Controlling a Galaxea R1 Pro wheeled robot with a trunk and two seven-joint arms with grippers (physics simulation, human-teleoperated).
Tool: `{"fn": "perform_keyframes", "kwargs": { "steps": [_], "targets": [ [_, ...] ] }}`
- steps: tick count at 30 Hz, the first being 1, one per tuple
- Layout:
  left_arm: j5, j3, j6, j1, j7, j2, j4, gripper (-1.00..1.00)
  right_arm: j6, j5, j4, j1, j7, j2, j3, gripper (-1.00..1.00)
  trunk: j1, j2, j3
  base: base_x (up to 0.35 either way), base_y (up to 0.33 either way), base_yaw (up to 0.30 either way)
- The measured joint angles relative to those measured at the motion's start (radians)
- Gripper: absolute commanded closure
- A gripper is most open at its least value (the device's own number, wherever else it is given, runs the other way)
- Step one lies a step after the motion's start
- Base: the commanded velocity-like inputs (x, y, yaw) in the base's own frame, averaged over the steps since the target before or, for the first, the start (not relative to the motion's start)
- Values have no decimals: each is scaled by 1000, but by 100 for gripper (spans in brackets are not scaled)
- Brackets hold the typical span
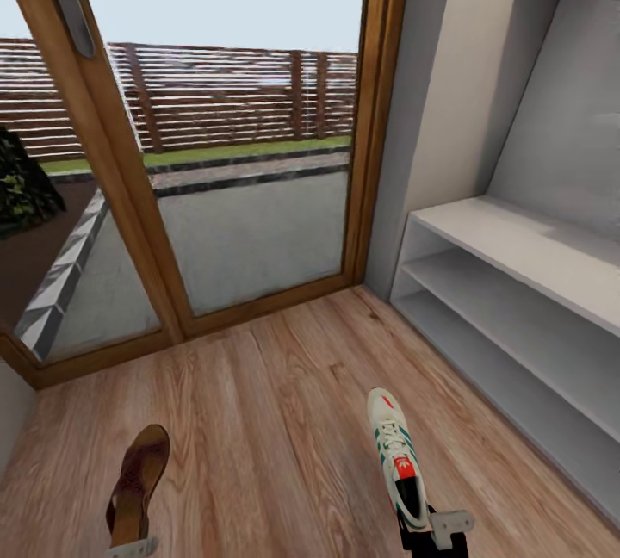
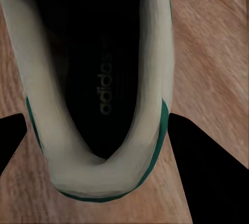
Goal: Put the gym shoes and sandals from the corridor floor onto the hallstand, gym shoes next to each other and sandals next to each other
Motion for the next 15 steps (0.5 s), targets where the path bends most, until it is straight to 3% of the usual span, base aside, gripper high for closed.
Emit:
{"fn": "perform_keyframes", "kwargs": {
  "steps": [4, 15],
  "targets": [
    [0, 0, 0, 0, 0, 0, 0, 100, 0, 0, 0, 0, 0, 0, -1, 100, 0, 0, 2, 197, 114, -250],
    [-1, 0, 0, 0, 0, 1, 0, 100, 0, -1, 0, 0, 0, 0, -1, 100, 1, 0, 9, 18, 10, -250]
  ]
}}
